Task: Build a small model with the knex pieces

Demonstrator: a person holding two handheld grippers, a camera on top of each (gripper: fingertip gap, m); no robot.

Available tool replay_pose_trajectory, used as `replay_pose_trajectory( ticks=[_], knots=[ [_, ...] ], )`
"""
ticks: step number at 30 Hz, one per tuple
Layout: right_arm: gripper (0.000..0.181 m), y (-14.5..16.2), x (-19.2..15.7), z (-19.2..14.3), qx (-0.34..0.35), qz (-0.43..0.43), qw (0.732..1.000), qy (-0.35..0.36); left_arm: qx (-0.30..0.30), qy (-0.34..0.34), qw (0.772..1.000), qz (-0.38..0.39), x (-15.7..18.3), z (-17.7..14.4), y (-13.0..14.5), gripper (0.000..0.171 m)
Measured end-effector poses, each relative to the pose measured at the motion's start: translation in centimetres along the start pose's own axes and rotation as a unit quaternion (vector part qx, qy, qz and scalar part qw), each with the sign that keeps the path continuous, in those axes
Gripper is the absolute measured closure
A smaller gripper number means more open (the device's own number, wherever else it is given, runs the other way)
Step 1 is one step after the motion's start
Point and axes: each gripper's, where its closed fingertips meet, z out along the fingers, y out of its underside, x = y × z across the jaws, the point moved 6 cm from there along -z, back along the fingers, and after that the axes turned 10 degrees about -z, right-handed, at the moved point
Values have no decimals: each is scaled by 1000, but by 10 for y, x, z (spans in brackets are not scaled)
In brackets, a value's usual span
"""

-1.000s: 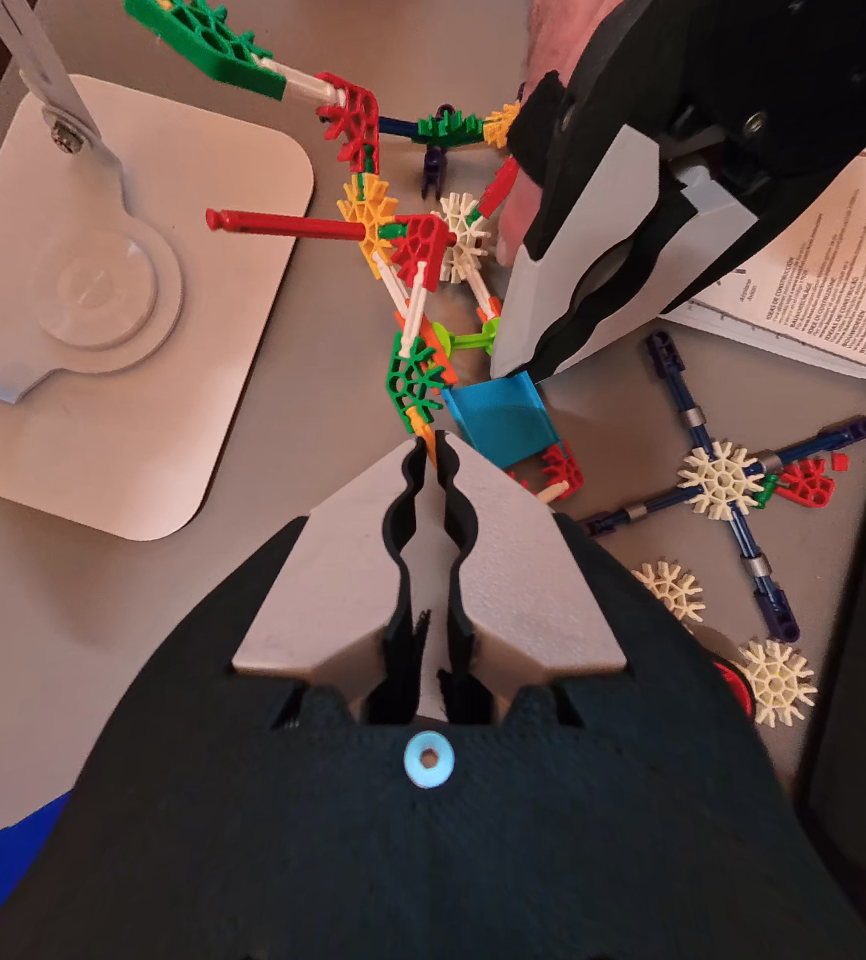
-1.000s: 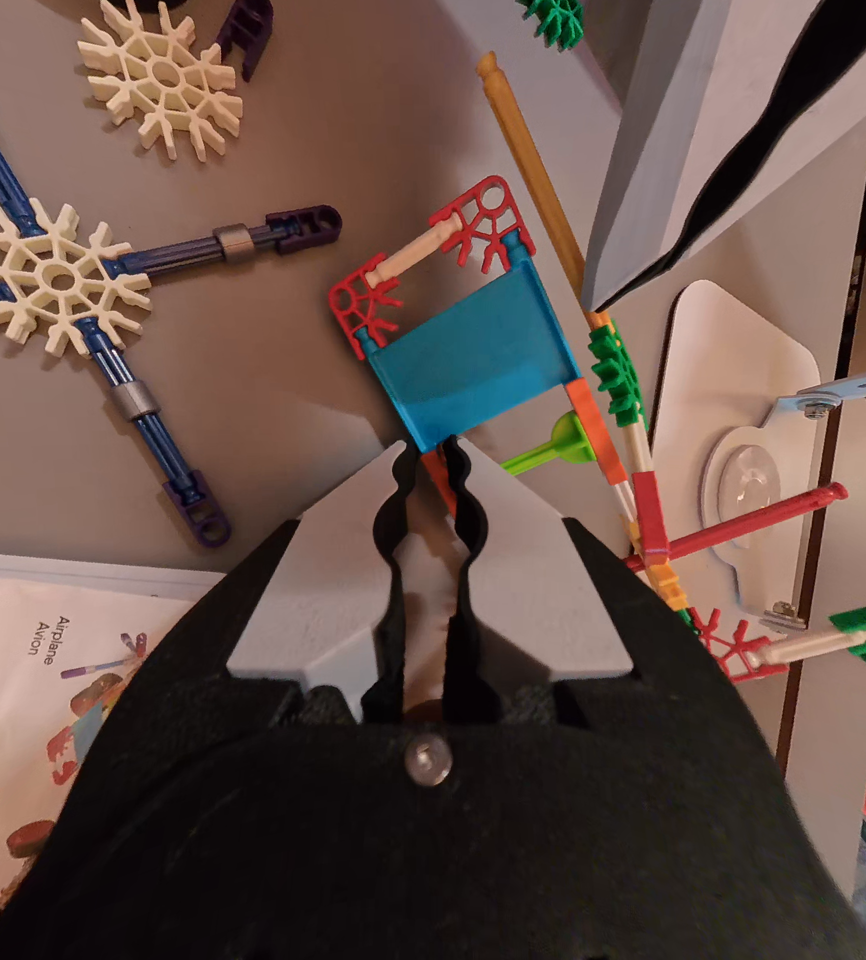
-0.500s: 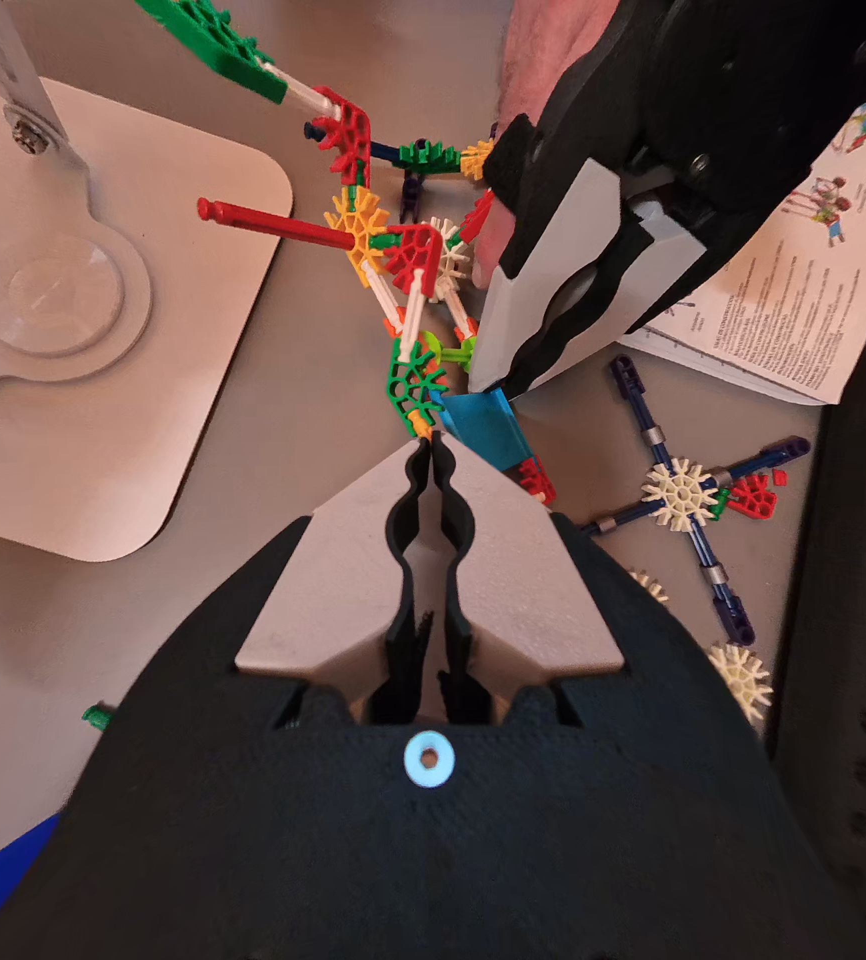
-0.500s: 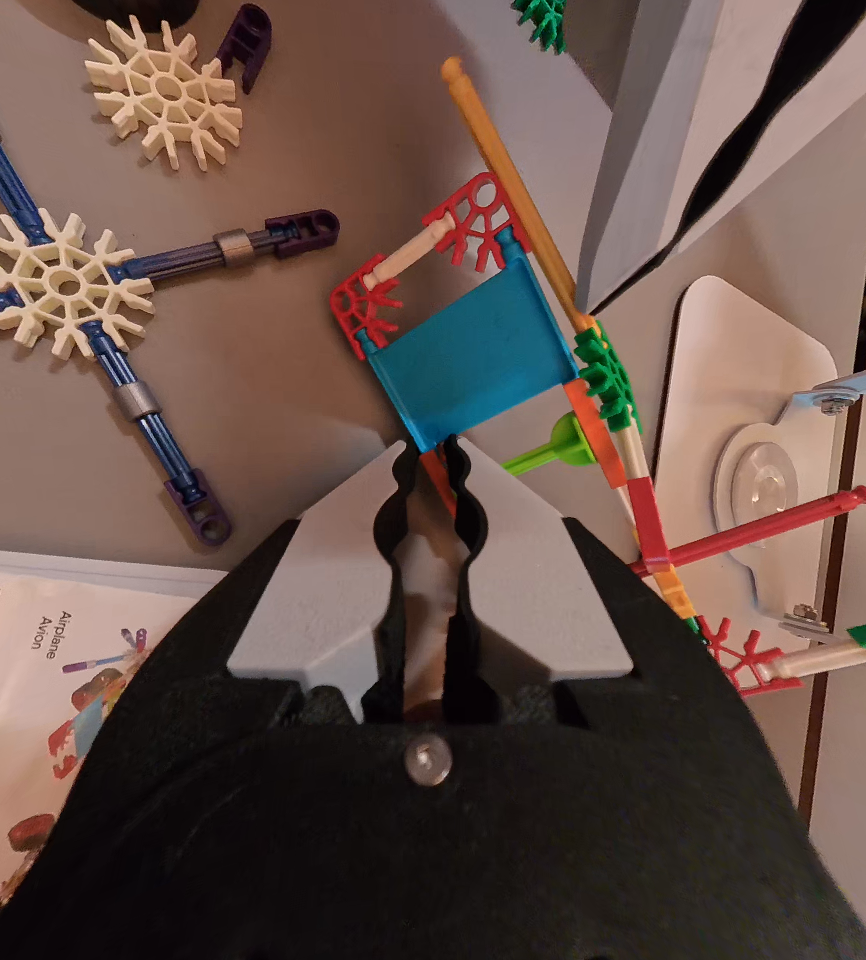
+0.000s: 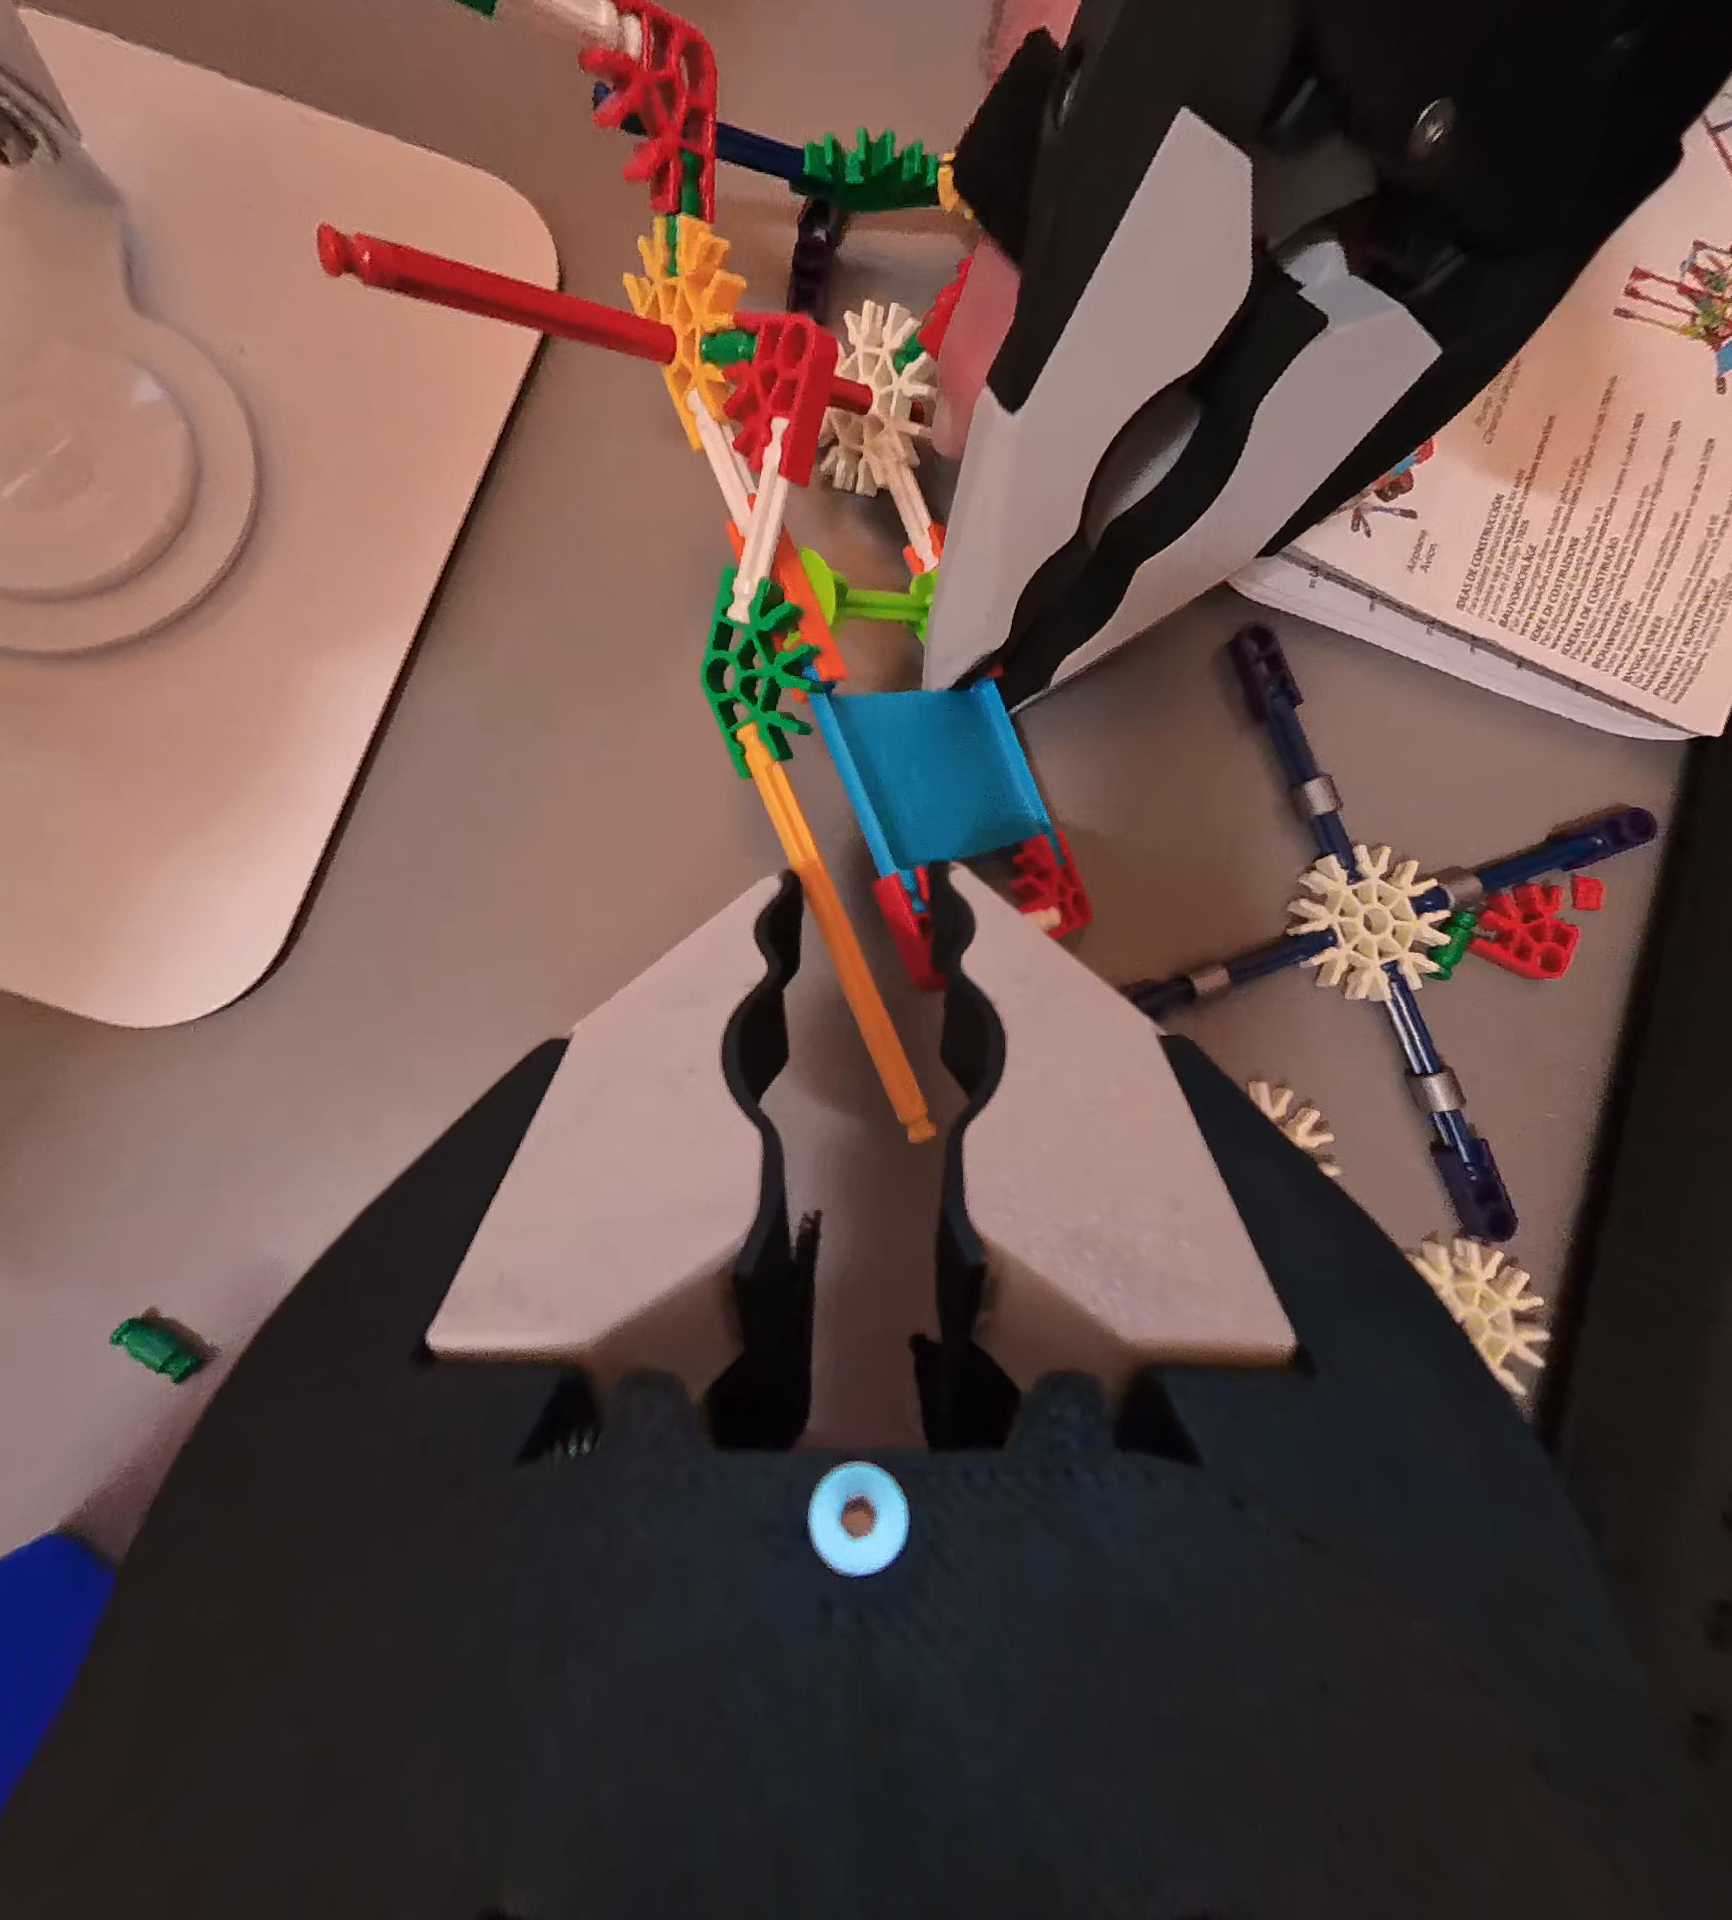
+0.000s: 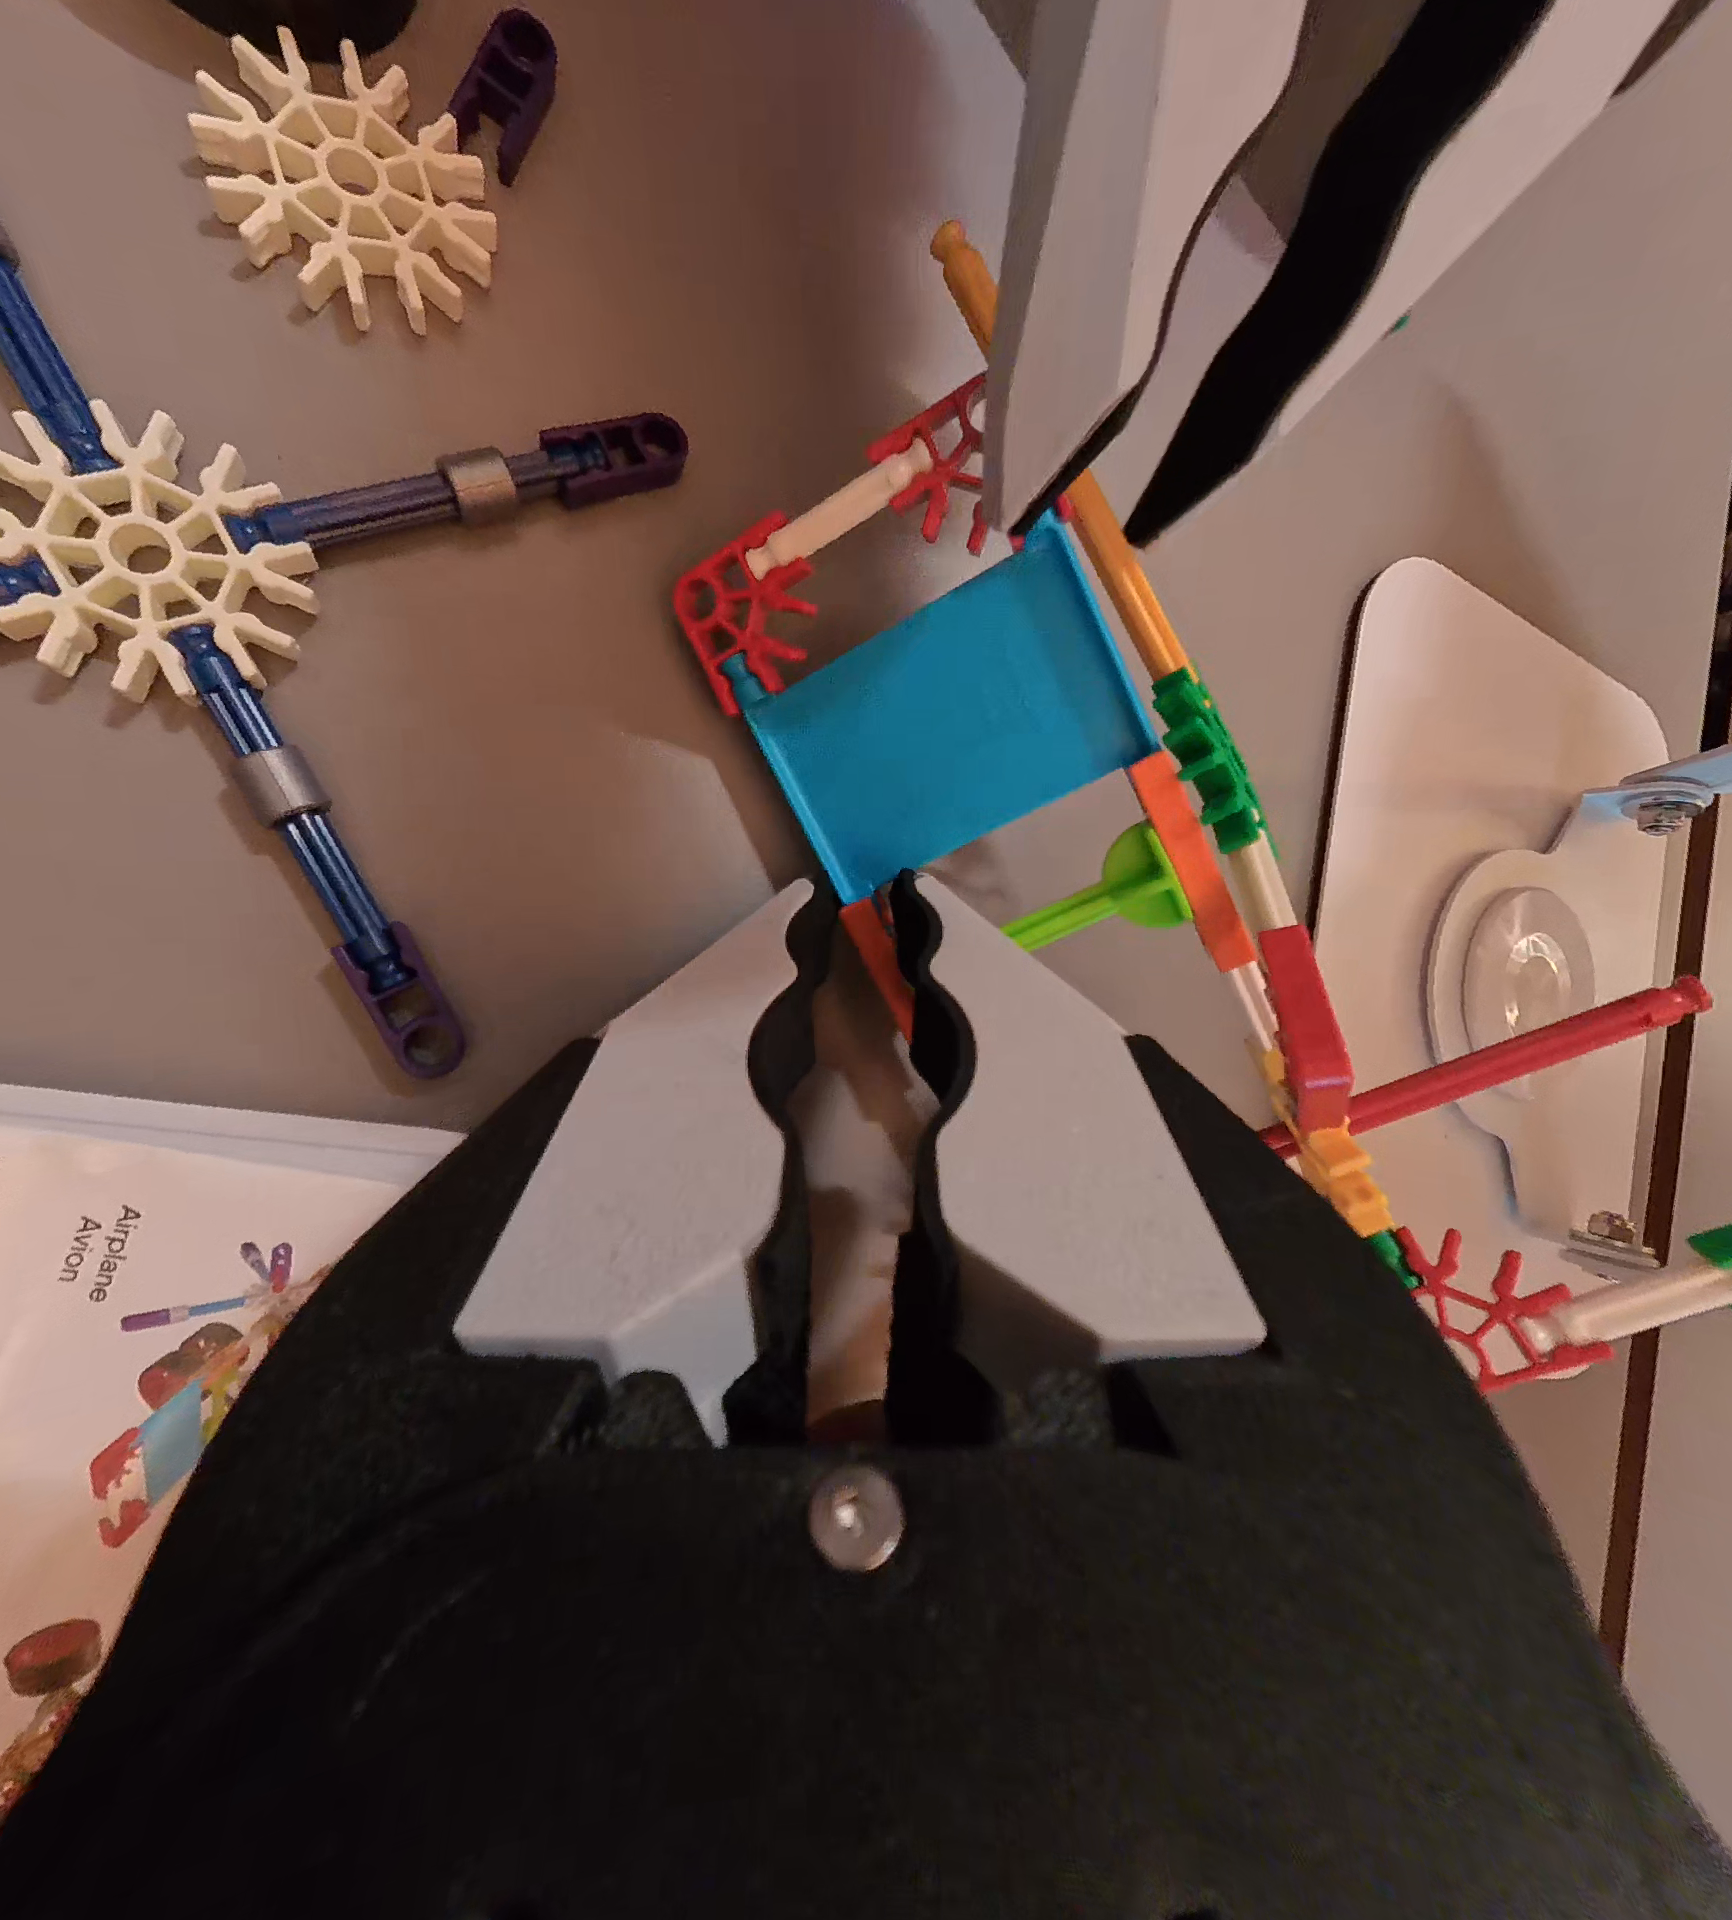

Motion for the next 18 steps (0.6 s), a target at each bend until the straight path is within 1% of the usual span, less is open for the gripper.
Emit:
replay_pose_trajectory(
  ticks=[3, 5, 6, 9, 13, 16, 18],
  knots=[
    [172, -1, -1, 0, -3, -7, 1000, 3, -10, -11, 1000, -3, 1, 0, 7, 152],
    [173, -1, -1, 0, -3, -7, 1000, 5, -22, -20, 1000, 8, 2, -1, 13, 165],
    [173, -1, -1, 1, -4, -8, 1000, 7, -14, -20, 1000, 12, 3, -2, 13, 171],
    [173, -1, -1, 1, 0, -6, 1000, 8, -2, -22, 1000, 14, 4, -6, 13, 171],
    [173, -1, -1, 1, 5, 0, 1000, 6, 12, -7, 1000, 6, 5, -8, 13, 171],
    [173, -1, -1, 1, 5, 0, 1000, 5, 43, -9, 999, -9, 1, -13, 6, 171],
    [173, -1, -1, 1, 6, 1, 1000, 5, 63, -21, 998, -8, -2, -20, 1, 171]
  ],
)
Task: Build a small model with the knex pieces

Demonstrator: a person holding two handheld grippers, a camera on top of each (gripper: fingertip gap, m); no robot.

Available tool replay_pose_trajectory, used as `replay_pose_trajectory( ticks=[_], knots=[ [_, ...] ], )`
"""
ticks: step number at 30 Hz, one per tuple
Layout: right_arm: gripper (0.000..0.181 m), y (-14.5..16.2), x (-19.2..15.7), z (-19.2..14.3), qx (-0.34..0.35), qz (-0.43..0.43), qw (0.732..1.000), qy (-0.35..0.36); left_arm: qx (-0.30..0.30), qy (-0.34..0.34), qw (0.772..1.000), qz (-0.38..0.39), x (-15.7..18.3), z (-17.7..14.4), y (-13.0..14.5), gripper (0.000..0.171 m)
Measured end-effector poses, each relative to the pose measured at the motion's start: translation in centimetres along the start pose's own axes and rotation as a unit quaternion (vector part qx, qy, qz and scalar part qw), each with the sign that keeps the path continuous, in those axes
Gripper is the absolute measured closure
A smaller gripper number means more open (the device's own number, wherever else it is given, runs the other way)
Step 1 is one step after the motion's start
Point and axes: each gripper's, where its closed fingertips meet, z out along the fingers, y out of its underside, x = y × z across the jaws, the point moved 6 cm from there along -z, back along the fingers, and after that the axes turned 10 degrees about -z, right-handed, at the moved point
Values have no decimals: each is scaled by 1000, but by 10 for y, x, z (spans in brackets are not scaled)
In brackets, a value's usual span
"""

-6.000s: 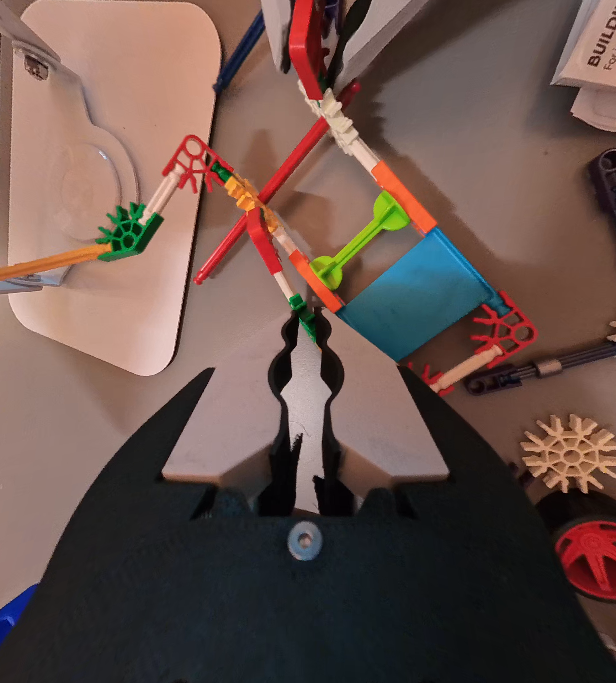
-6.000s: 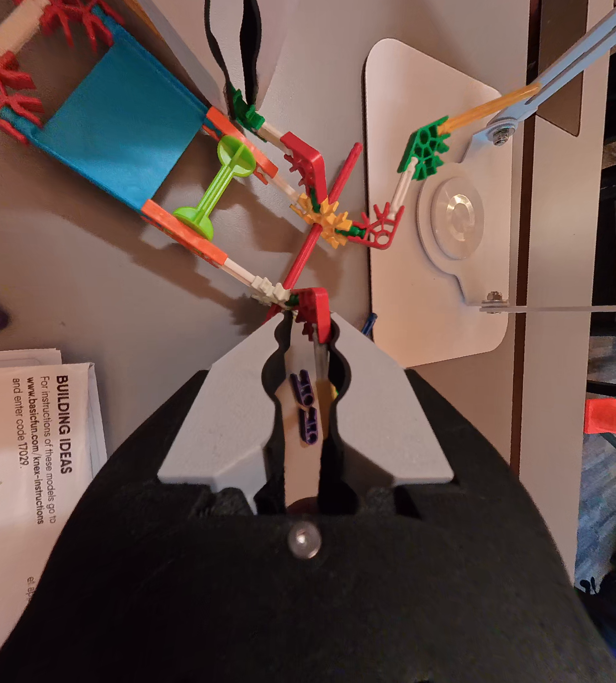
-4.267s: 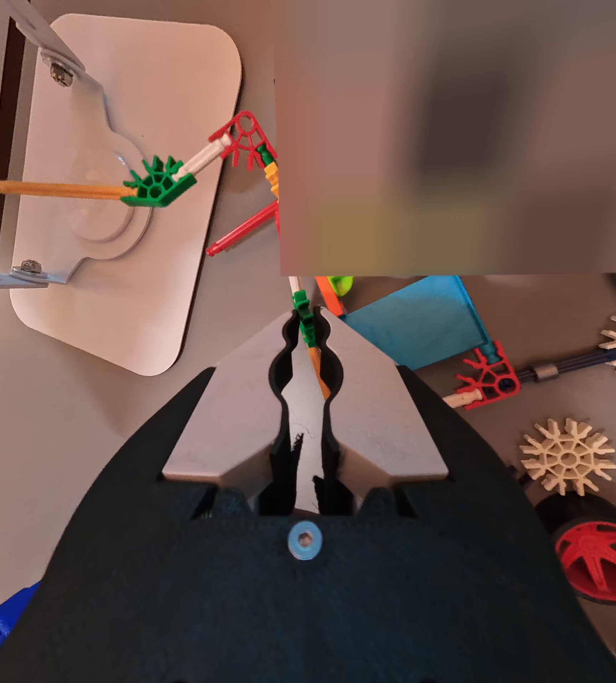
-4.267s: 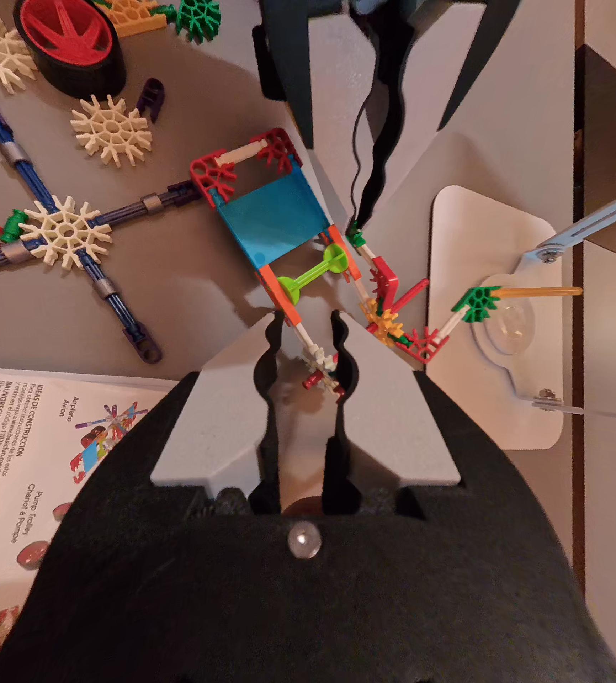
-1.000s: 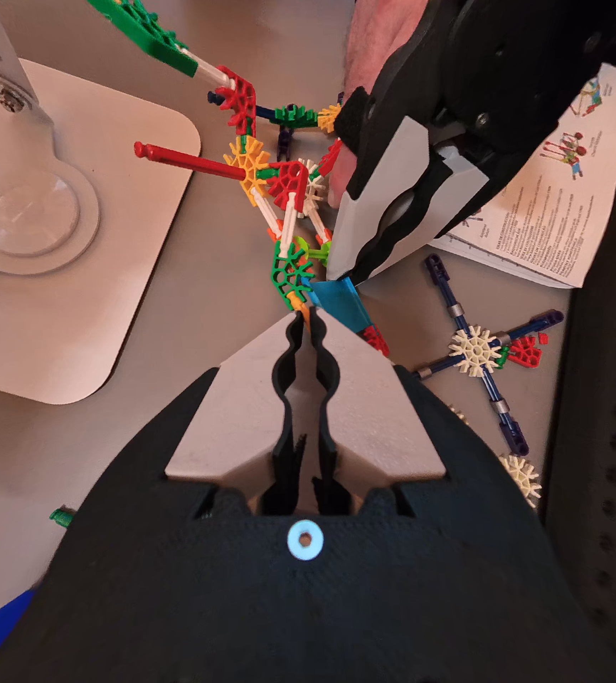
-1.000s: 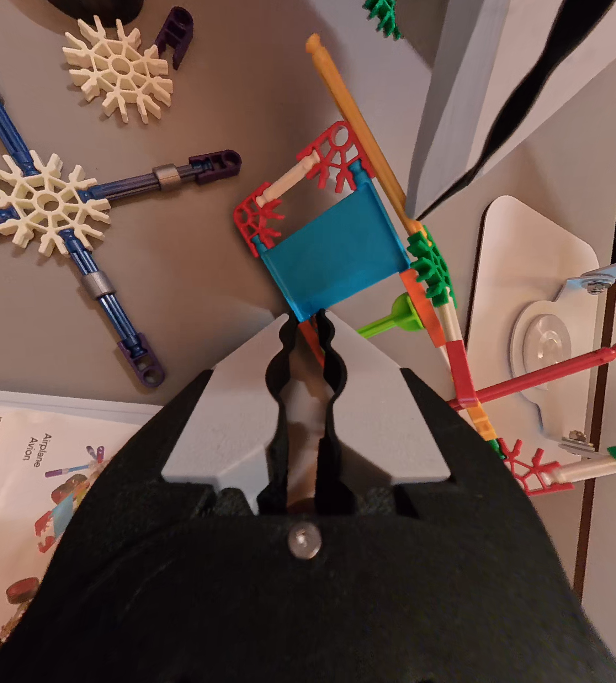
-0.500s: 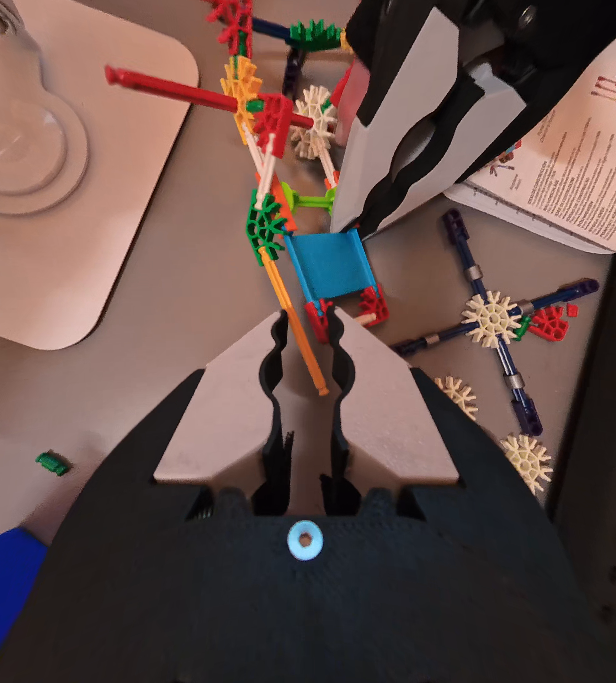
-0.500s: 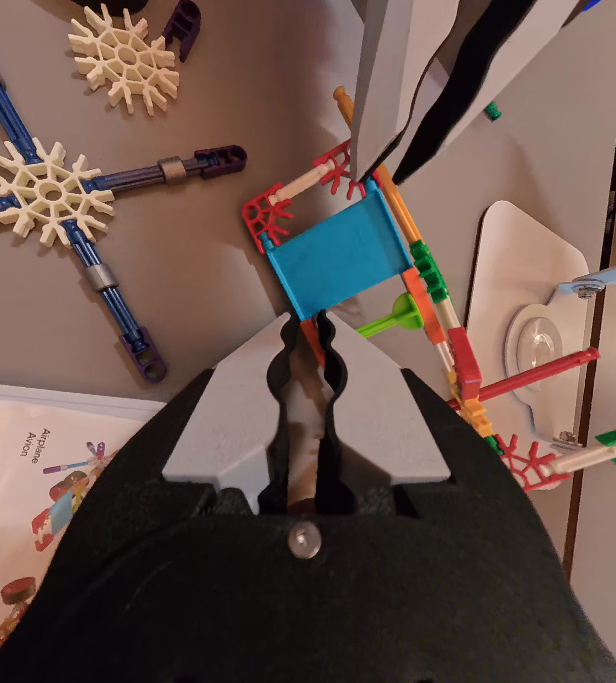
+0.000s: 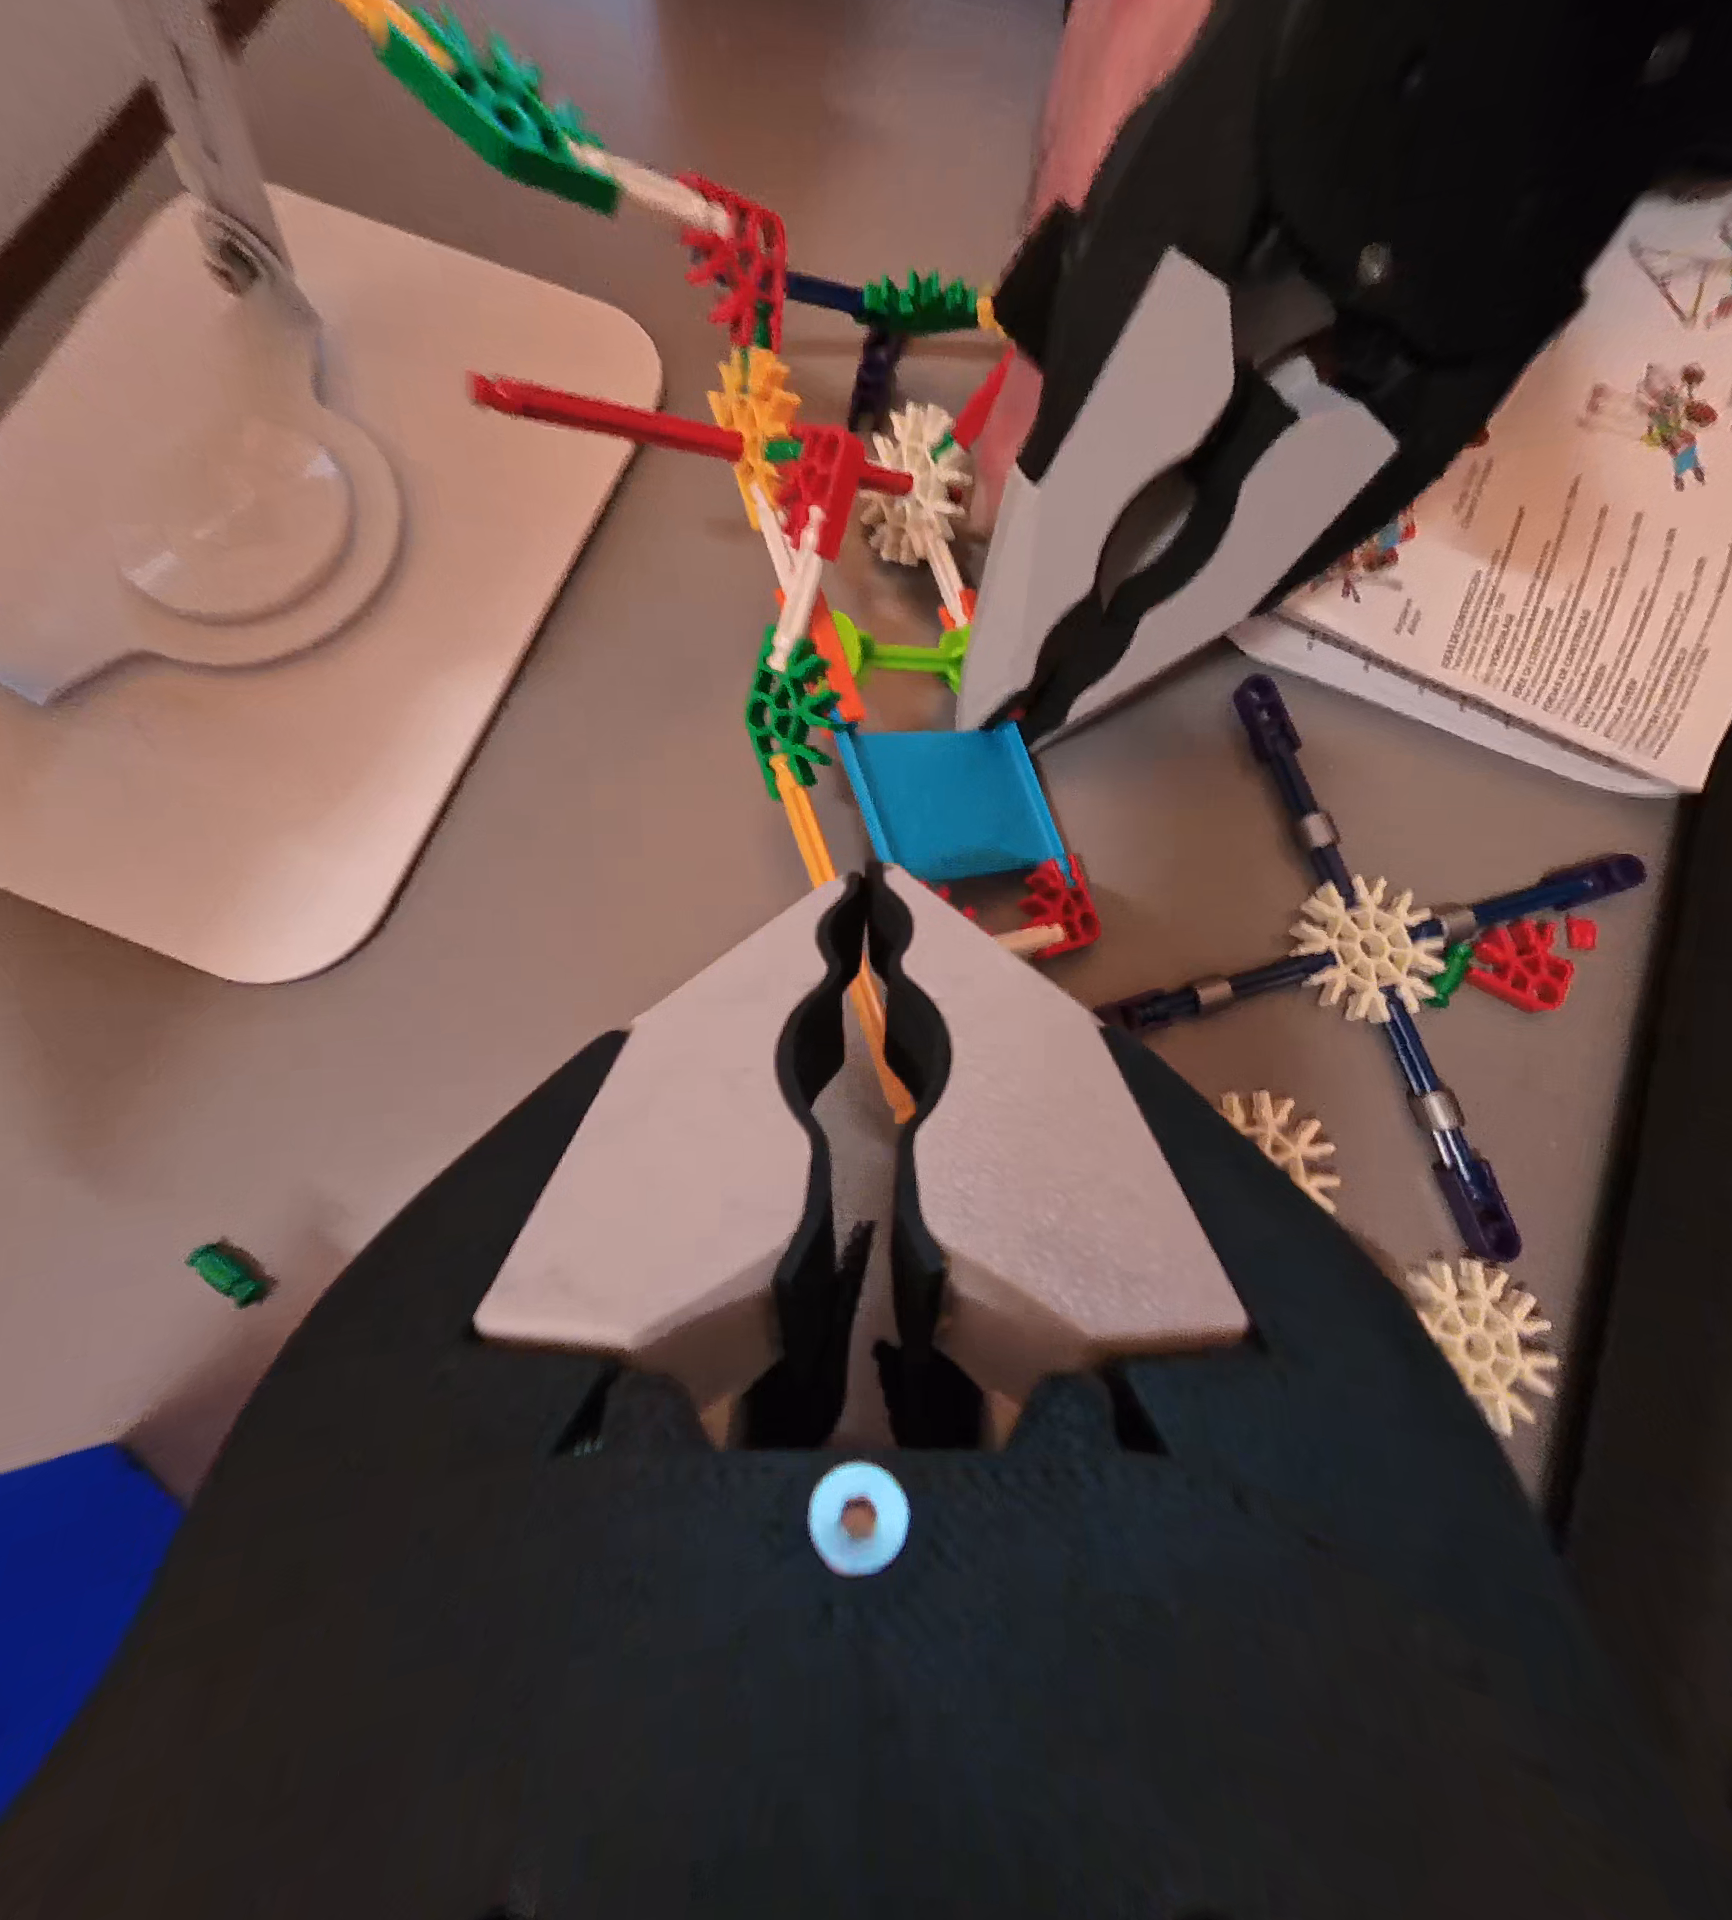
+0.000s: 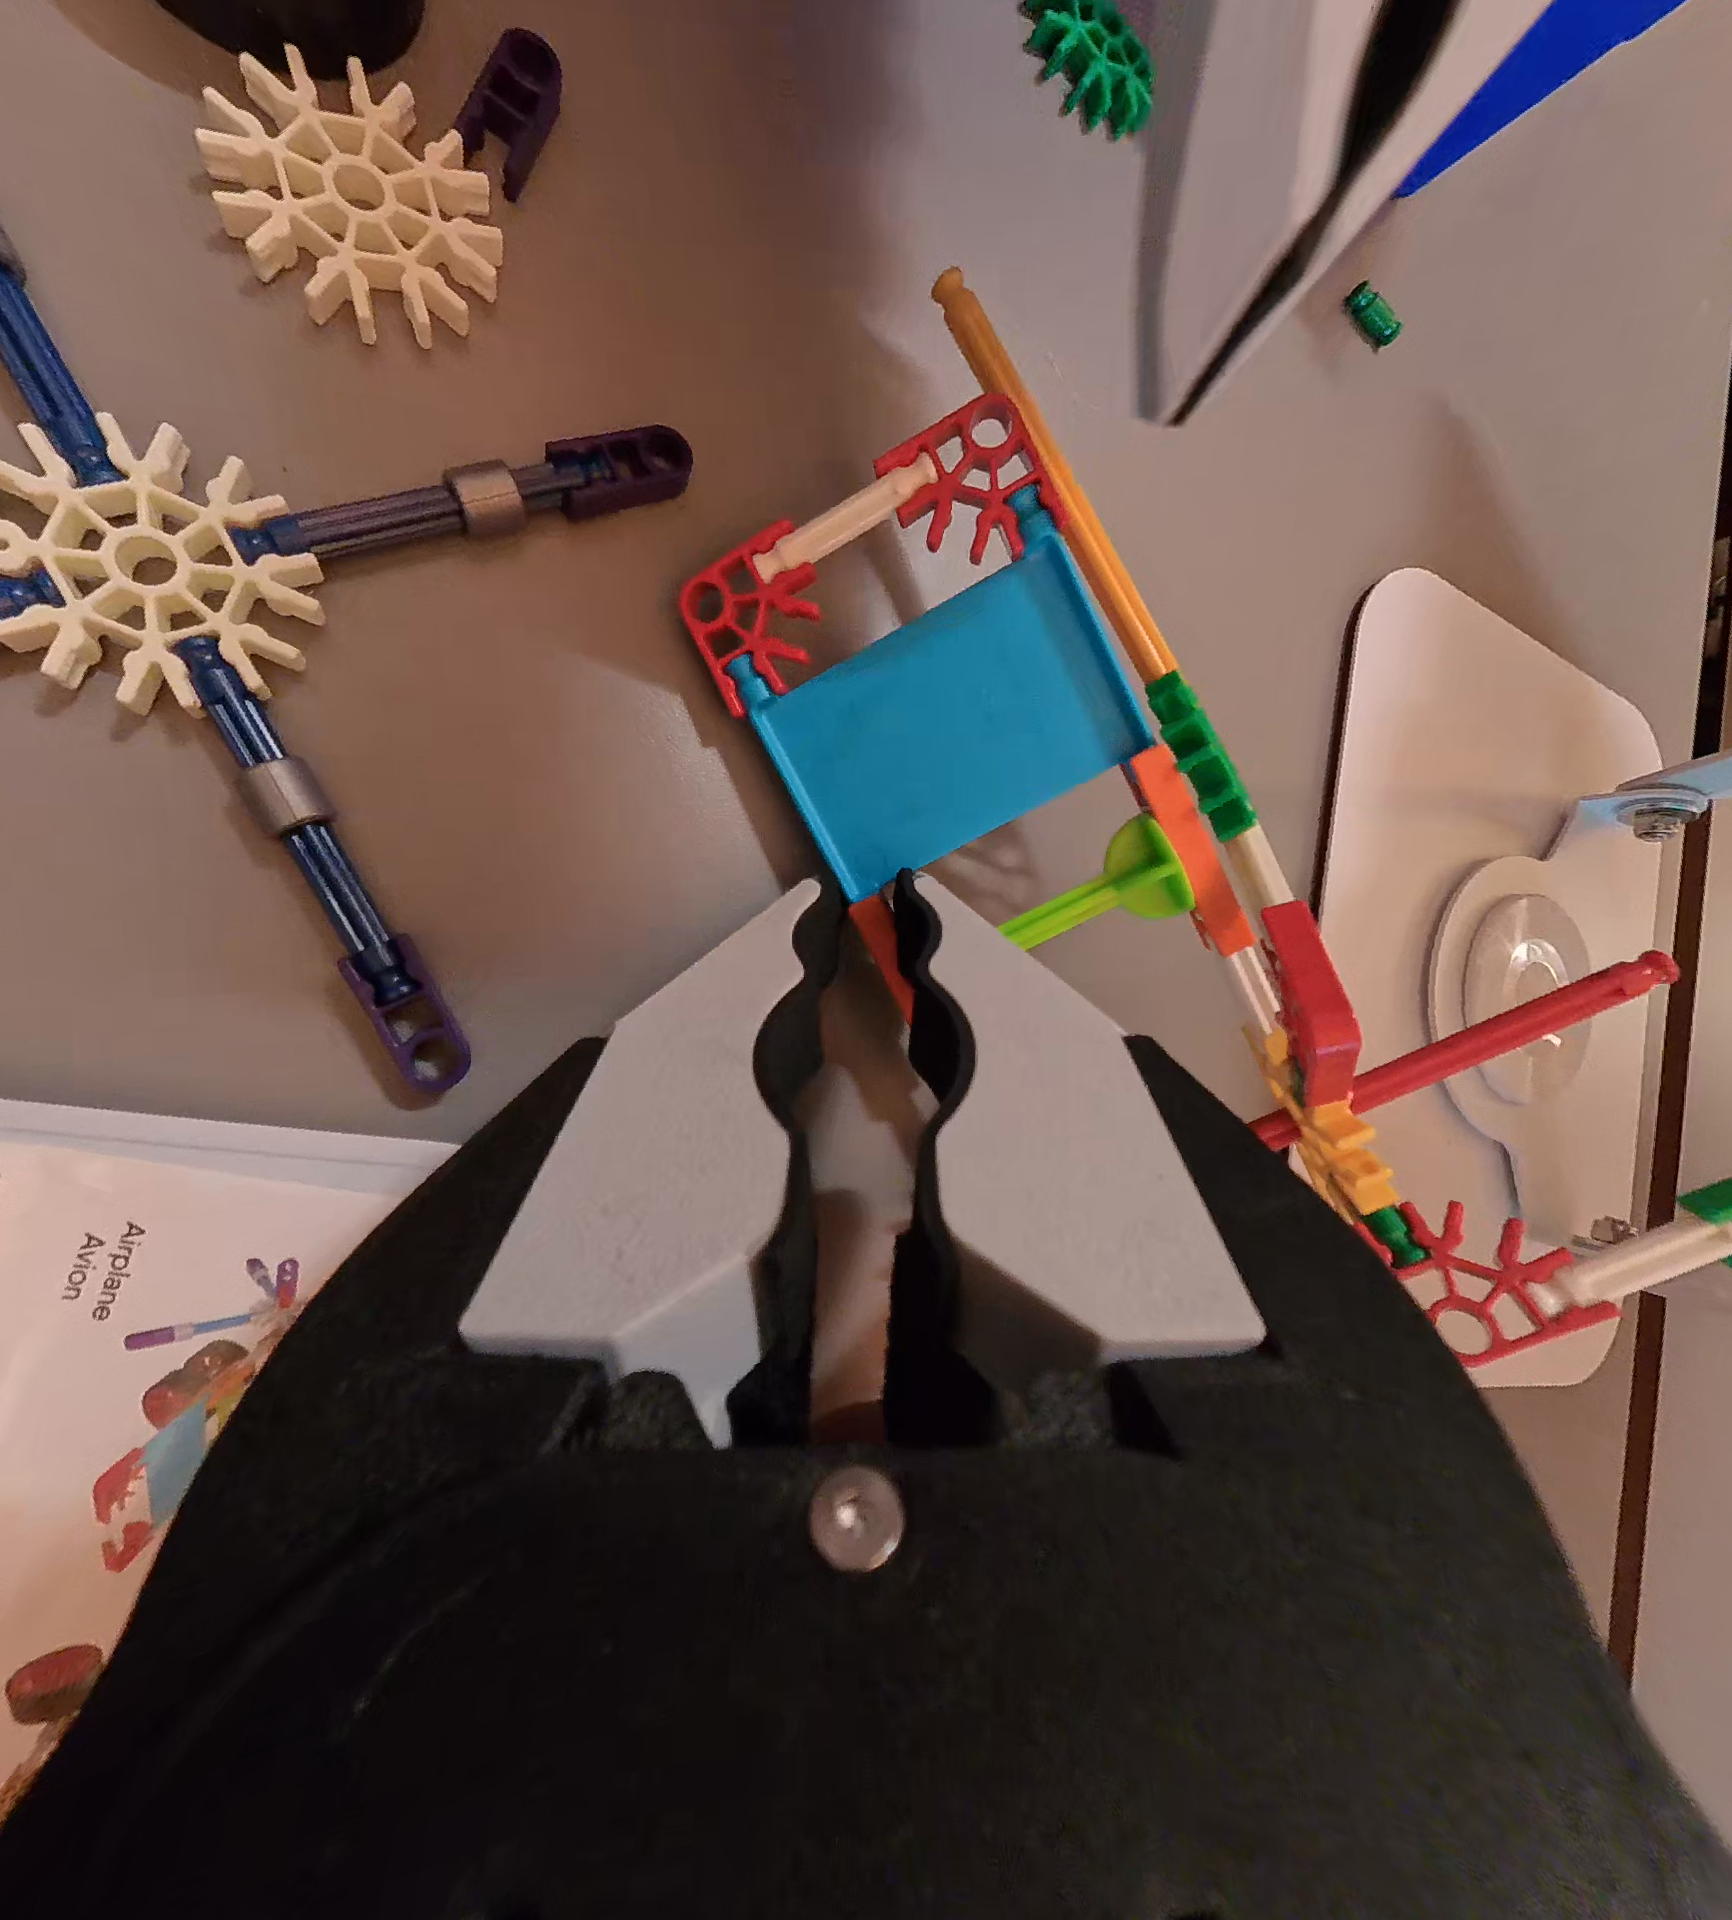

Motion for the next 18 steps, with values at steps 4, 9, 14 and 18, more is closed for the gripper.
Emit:
replay_pose_trajectory(
  ticks=[4, 9, 14, 18],
  knots=[
    [173, 0, 0, 0, 0, 1, 1000, -1, -44, -23, 999, 21, 3, -1, 11, 171],
    [173, 0, 0, 0, 0, 2, 1000, -1, -90, 5, 996, 3, 7, 7, 36, 143],
    [173, 0, 0, 0, -1, 1, 1000, -1, -95, -15, 995, 4, 0, 16, 39, 164],
    [173, -1, 0, 0, -3, 1, 1000, 0, -89, -23, 996, 3, -6, 12, 37, 166]
  ],
)
